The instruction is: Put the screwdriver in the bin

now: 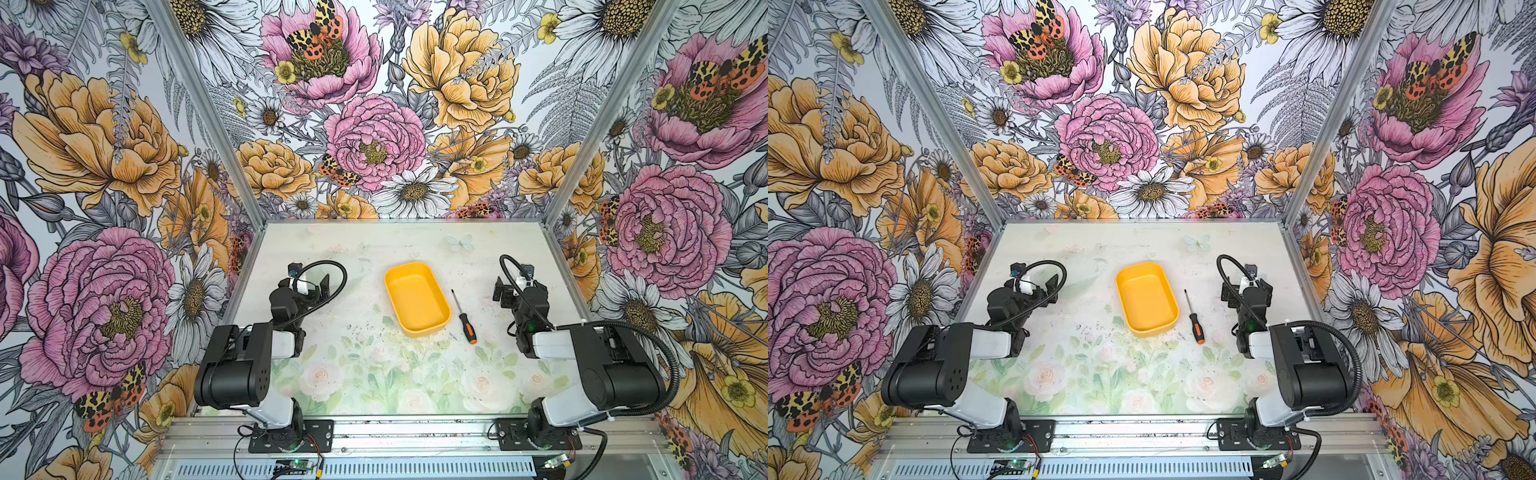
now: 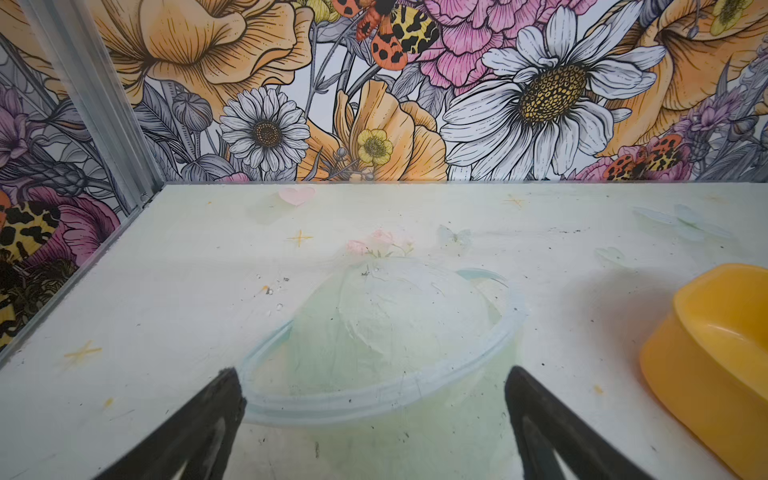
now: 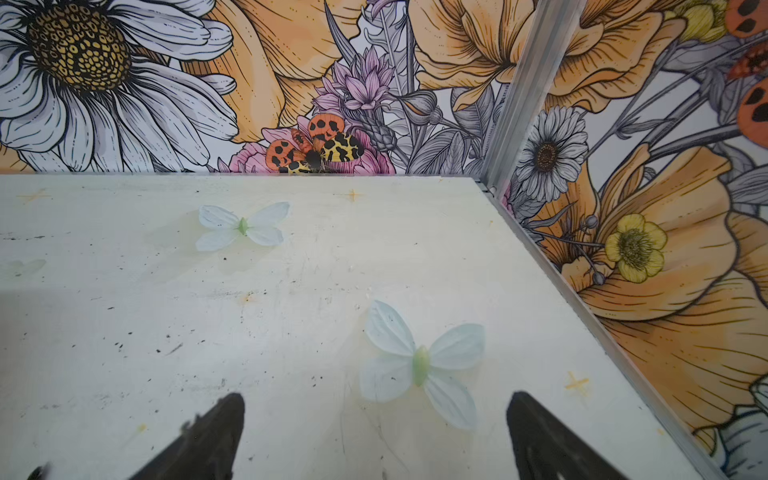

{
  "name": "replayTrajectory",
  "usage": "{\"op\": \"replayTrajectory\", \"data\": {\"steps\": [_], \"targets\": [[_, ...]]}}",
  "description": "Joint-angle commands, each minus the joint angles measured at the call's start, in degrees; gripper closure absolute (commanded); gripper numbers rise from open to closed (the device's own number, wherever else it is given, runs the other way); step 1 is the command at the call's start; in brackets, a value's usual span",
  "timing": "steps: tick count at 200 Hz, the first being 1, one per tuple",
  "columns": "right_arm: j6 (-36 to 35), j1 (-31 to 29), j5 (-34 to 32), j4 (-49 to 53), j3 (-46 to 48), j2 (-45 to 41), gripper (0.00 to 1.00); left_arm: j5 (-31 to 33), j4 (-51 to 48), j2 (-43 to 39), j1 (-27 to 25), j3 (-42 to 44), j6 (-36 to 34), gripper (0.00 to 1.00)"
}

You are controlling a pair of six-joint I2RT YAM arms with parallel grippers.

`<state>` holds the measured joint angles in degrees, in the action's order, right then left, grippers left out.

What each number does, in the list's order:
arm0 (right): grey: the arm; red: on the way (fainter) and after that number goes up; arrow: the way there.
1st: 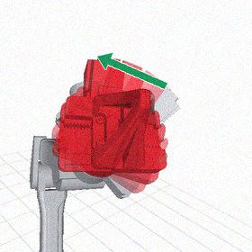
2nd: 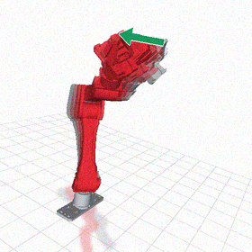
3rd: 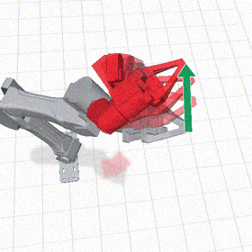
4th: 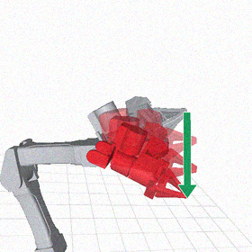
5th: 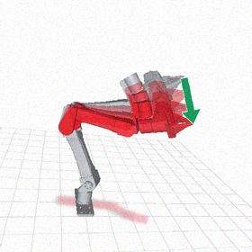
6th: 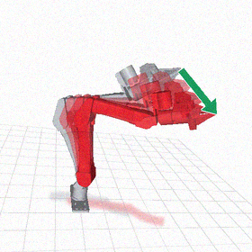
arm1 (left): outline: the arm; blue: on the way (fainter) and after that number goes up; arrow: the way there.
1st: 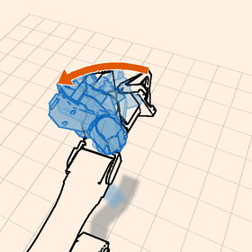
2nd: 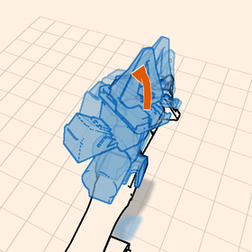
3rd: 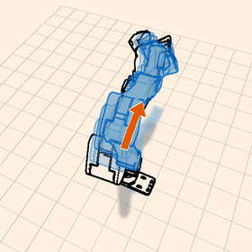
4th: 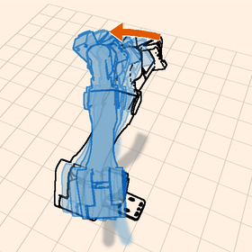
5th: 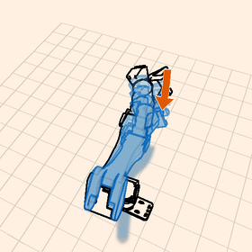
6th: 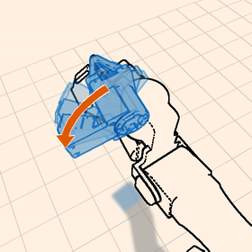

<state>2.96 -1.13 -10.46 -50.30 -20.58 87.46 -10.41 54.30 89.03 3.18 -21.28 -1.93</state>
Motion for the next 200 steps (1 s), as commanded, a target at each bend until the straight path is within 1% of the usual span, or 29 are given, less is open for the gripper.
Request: {"op": "replayTrajectory", "data": {"steps": [1,32,147,163,171,182,200], "targets": [[0.72,0.25,0.88,-0.16,-1.38,0.43,0.01,-1.28,2.02,0.07,0.27,0.67,-0.65,0.01],[0.73,0.28,0.88,-0.23,-1.31,0.41,0.01,-0.23,1.40,0.17,0.43,0.26,0.03,0.01],[0.89,0.73,1.76,0.34,-1.66,0.52,0.00,-0.13,1.05,0.26,0.88,0.05,0.60,0.01],[0.82,0.70,1.62,0.06,-1.50,0.34,0.02,-0.11,1.02,0.26,0.91,0.09,0.53,0.01],[1.05,0.53,0.13,-0.09,-1.51,0.19,0.02,-0.02,1.07,0.21,0.86,0.10,0.59,0.01],[2.17,0.51,-2.10,3.82,-2.66,-1.48,0.02,0.33,-0.24,-0.27,0.93,-0.47,0.75,0.01],[1.67,0.42,-1.47,13.24,-5.88,-6.39,0.02,-0.22,-6.72,-3.46,0.96,-2.48,0.63,0.01]]}}
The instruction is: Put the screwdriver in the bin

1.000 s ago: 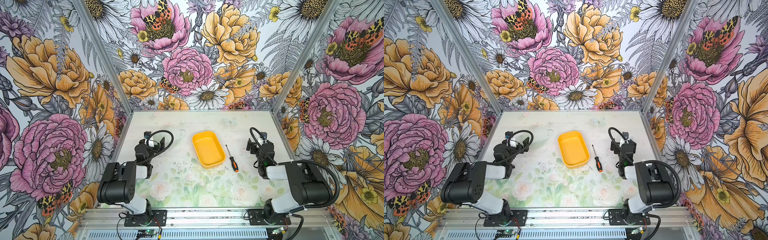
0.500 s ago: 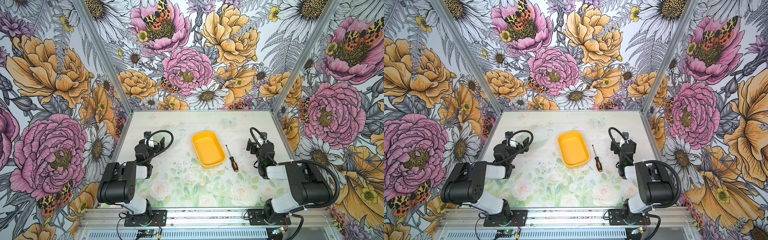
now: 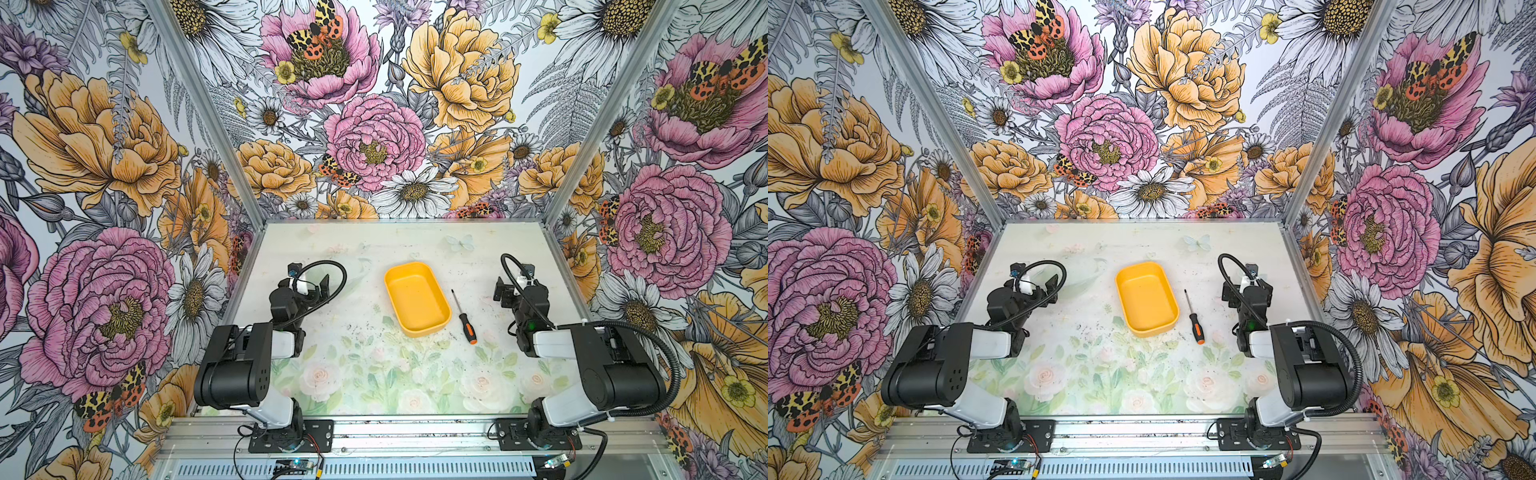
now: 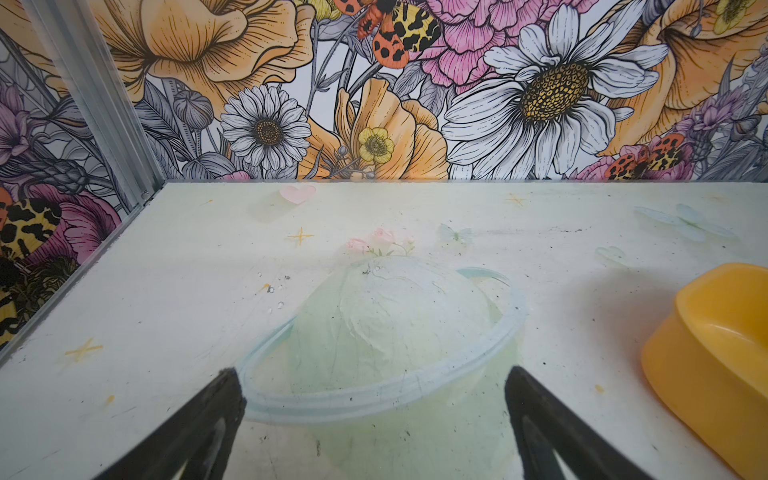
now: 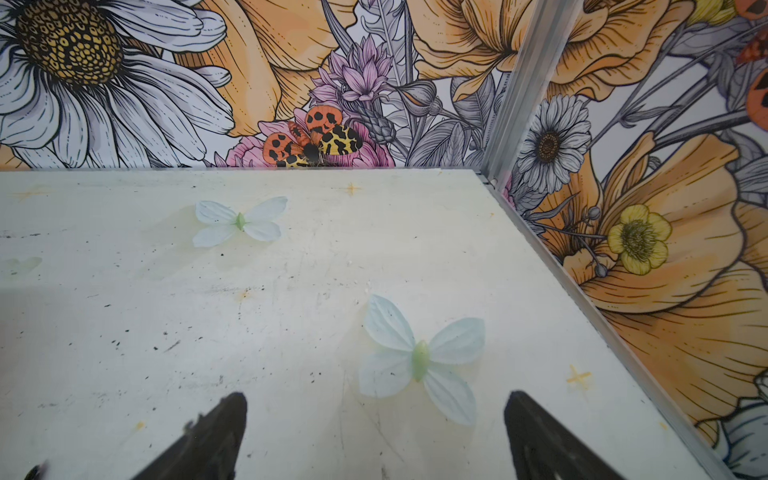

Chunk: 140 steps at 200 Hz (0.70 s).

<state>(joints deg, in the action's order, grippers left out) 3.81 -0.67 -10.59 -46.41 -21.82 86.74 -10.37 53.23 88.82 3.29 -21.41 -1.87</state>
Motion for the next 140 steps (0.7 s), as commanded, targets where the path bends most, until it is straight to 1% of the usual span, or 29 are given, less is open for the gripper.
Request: {"op": "replayTrajectory", "data": {"steps": [1,14,26,42,59,76,93,128,140], "targets": [[0.81,-0.04,-1.34,9.35,-4.64,-5.67,0.02,-0.31,-6.11,-3.45,0.80,-2.51,0.60,0.01],[1.48,-0.04,0.10,18.25,-8.20,-9.02,0.03,-1.21,-14.96,-6.92,0.77,-5.60,0.26,0.01],[3.72,0.00,3.14,28.45,-12.29,-11.93,0.04,-1.56,-24.37,-9.95,0.56,-9.26,0.82,0.01],[6.98,-0.19,7.62,39.57,-17.36,-14.20,0.04,-3.52,-33.85,-12.50,0.29,-13.63,3.60,0.01],[10.05,-0.55,11.75,50.01,-21.85,-15.17,0.04,-4.24,-40.34,-13.55,-0.53,-16.85,8.40,0.01],[12.21,-1.34,15.69,56.50,-23.42,-15.85,0.04,-6.56,-42.40,-13.71,-1.99,-17.78,13.25,0.01],[14.93,-2.59,18.05,60.23,-23.23,-16.59,0.05,-7.25,-42.35,-13.43,-4.68,-17.46,15.66,0.01],[16.38,-6.80,17.17,65.26,-21.90,-18.66,0.05,-3.47,-43.10,-12.98,-12.16,-16.73,18.29,0.01],[16.64,-7.50,16.85,67.87,-22.03,-18.92,0.07,-3.25,-44.04,-12.64,-13.95,-16.95,19.44,0.01]]}}
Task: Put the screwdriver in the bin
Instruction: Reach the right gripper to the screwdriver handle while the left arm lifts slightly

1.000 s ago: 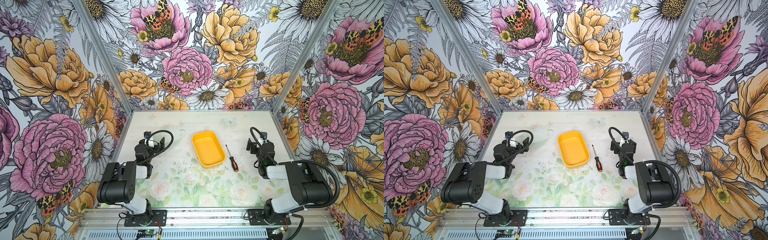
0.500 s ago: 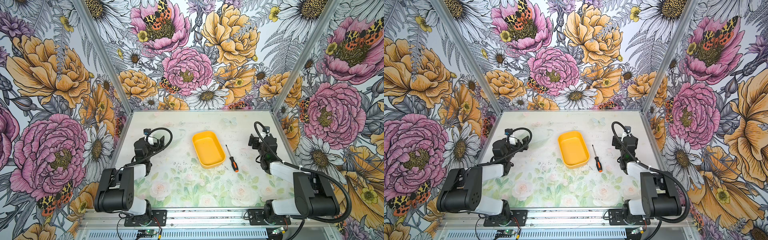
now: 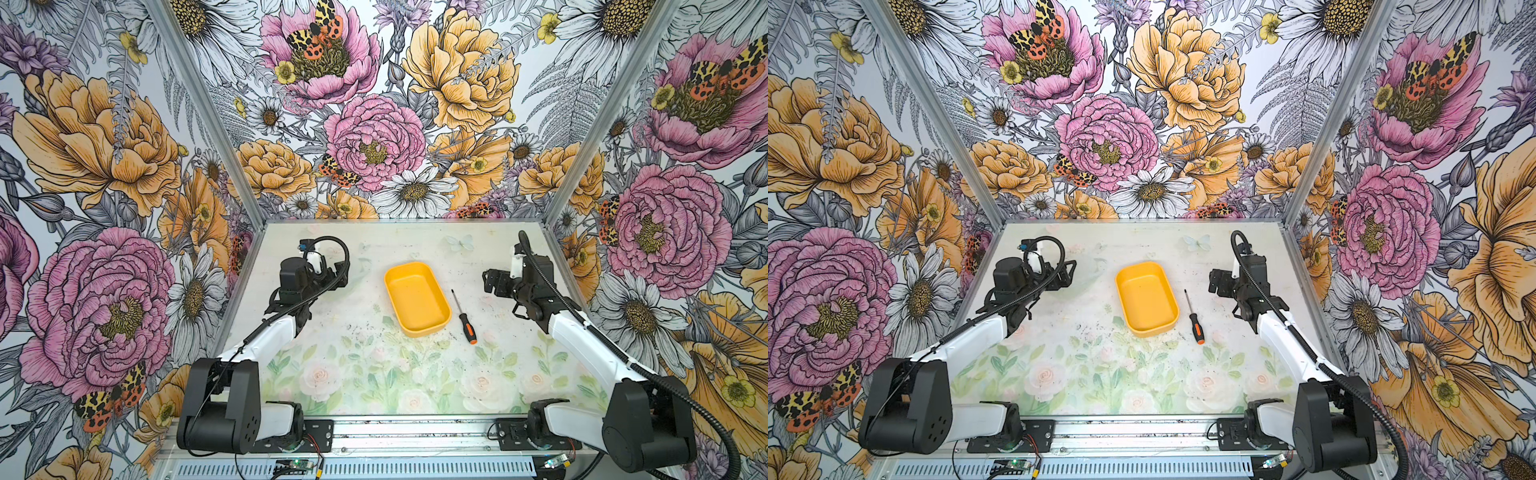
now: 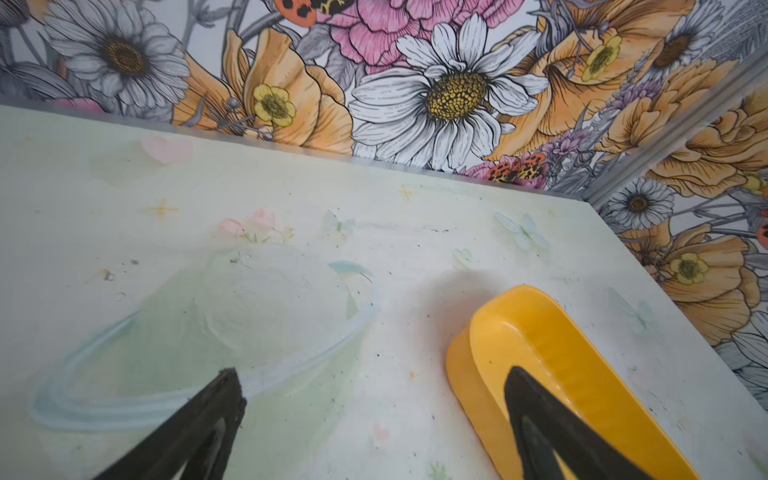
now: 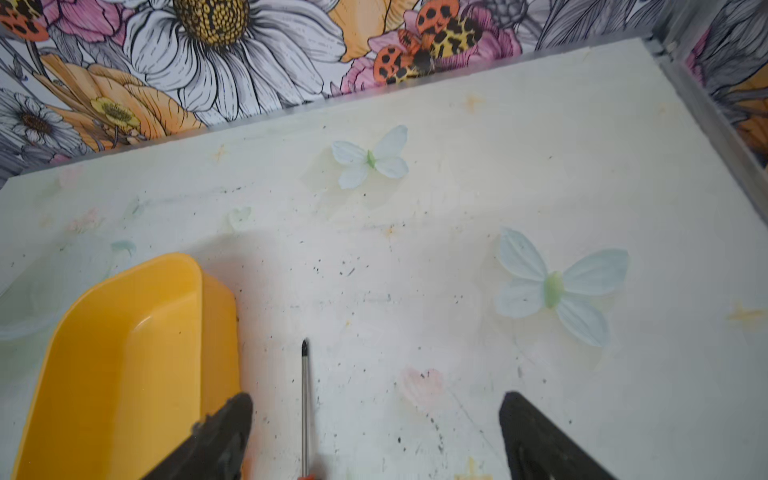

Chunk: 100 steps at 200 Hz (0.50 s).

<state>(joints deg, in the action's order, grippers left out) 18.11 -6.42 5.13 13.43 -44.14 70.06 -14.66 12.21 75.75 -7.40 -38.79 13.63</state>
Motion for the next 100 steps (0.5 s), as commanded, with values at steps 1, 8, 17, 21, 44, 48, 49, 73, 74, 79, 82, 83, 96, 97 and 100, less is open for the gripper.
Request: {"op": "replayTrajectory", "data": {"steps": [1,8,17,21,44,48,49,73,74,79,82,83,96,97,100], "targets": [[2.45,-1.85,1.12,8.24,0.28,-2.23,0.07,1.08,-3.04,0.44,-3.42,0.40,4.03,0.01],[2.88,-2.19,1.18,9.46,0.40,-2.26,0.08,1.12,-3.52,0.67,-4.26,0.30,4.50,0.01],[3.50,-2.75,1.35,10.74,0.63,-2.30,0.10,0.98,-4.31,1.00,-5.06,0.07,5.23,0.01],[3.85,-3.01,1.44,11.31,0.85,-2.30,0.10,0.90,-4.65,1.13,-5.25,-0.04,5.69,0.01],[6.78,-4.11,4.62,12.17,2.70,-2.60,0.14,-0.93,-4.91,1.64,-5.75,0.24,8.17,0.01],[7.30,-4.48,4.84,12.15,3.17,-2.65,0.15,-1.01,-4.91,1.54,-5.88,0.35,8.55,0.01],[7.43,-4.53,4.87,12.15,3.27,-2.65,0.15,-1.00,-4.91,1.52,-5.88,0.36,8.62,0.01],[8.90,-7.36,5.29,12.56,4.87,-2.96,0.18,-0.88,-4.99,0.66,-5.90,1.21,9.66,0.01],[8.93,-7.46,5.27,12.53,4.95,-2.98,0.18,-0.85,-4.99,0.60,-5.89,1.23,9.66,0.01],[9.23,-8.13,5.17,12.51,5.30,-2.83,0.18,-0.84,-5.15,0.40,-5.83,1.34,9.70,0.01],[9.47,-8.58,5.08,12.43,5.39,-2.76,0.18,-0.84,-5.29,0.34,-5.89,1.38,9.71,0.01],[9.57,-8.73,5.03,12.42,5.47,-2.71,0.18,-0.83,-5.32,0.31,-5.84,1.36,9.69,0.01],[10.40,-10.63,4.24,12.32,6.06,-1.91,0.18,-0.84,-6.00,0.49,-5.93,1.34,9.43,0.01],[10.43,-10.85,4.08,12.32,6.07,-1.80,0.18,-0.87,-6.03,0.52,-5.95,1.34,9.37,0.01],[10.52,-11.35,3.56,12.32,6.15,-1.64,0.18,-0.82,-6.25,0.66,-5.94,1.38,9.32,0.01]]}}
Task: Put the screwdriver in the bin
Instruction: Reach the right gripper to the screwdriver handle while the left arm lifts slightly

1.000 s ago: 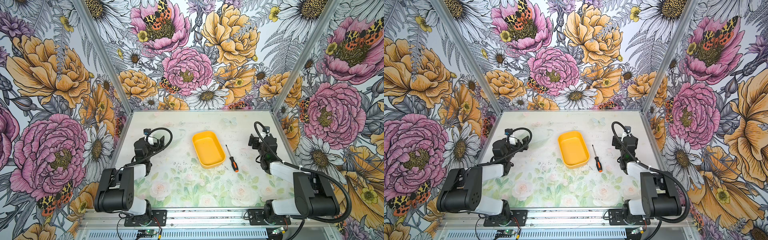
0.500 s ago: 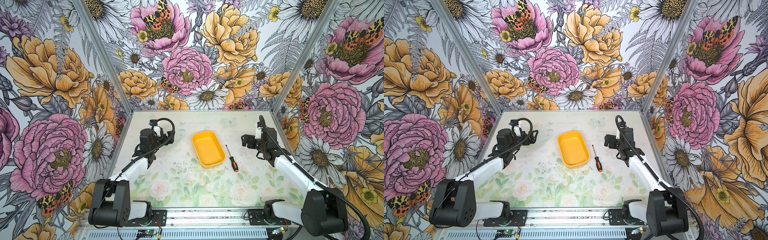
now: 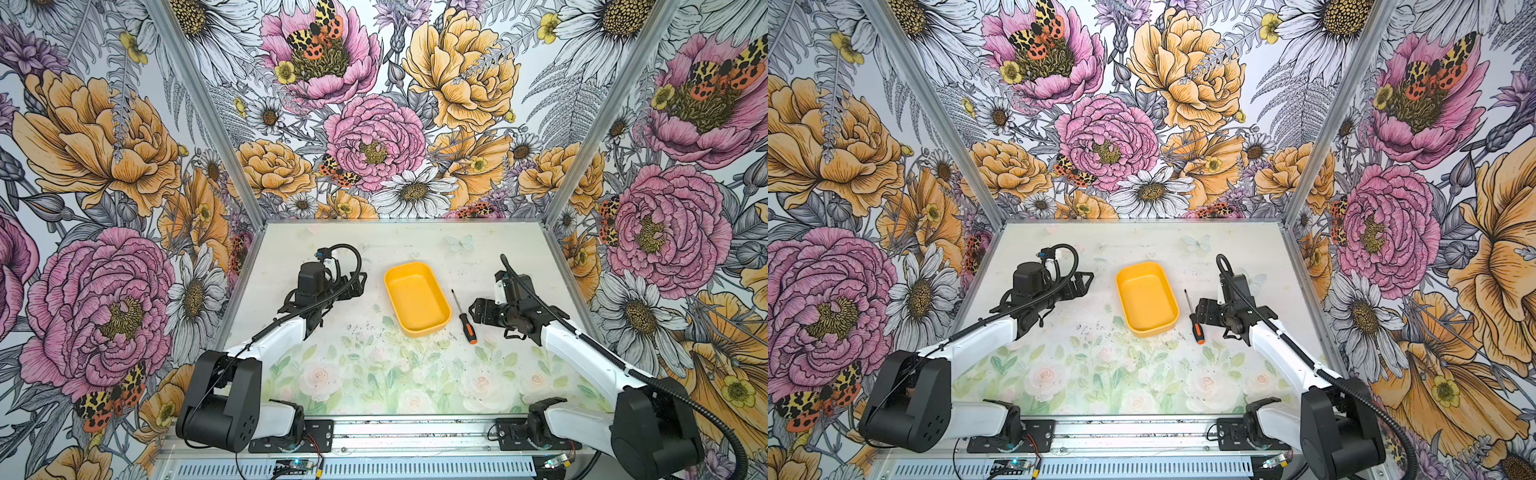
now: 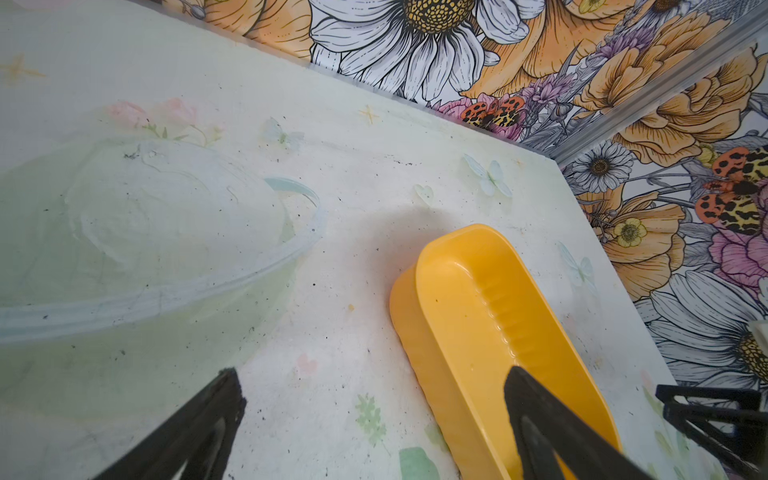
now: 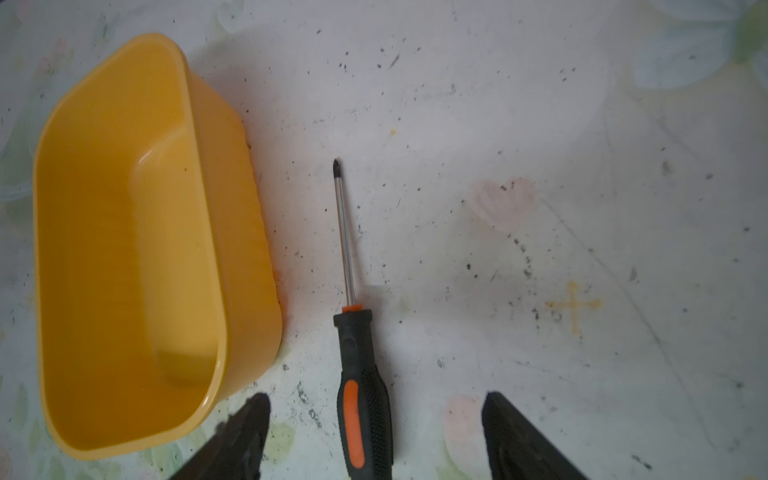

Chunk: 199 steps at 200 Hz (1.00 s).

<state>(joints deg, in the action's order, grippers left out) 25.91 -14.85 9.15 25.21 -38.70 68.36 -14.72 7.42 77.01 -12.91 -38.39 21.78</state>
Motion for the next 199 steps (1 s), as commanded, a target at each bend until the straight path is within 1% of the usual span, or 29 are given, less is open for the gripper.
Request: {"op": "replayTrajectory", "data": {"steps": [1,15,48,87,133,179,199], "targets": [[2.68,-3.09,-0.63,0.54,0.72,0.17,0.18,-0.71,-1.50,-0.53,-0.44,0.97,1.16,0.01],[2.83,-5.34,-3.44,0.54,1.07,1.10,0.19,-0.99,-1.79,0.30,-0.45,0.91,1.19,0.01],[3.60,-7.42,-5.76,0.54,1.21,2.95,0.19,-1.85,-1.80,1.60,-0.50,1.04,1.51,0.01],[3.90,-9.17,-6.68,0.54,0.83,5.54,0.20,-2.00,-1.89,1.76,-0.53,0.95,1.55,0.01],[4.01,-10.95,-7.71,0.56,0.64,9.01,0.24,-1.69,-3.00,1.22,-0.51,0.86,1.29,0.01],[3.80,-11.52,-8.89,0.54,0.12,11.05,0.30,-1.59,-3.99,1.08,-0.50,0.74,1.17,0.01],[3.23,-11.60,-8.92,0.54,-0.48,12.04,0.30,-1.48,-4.08,1.28,-0.60,0.59,1.25,0.01]]}}
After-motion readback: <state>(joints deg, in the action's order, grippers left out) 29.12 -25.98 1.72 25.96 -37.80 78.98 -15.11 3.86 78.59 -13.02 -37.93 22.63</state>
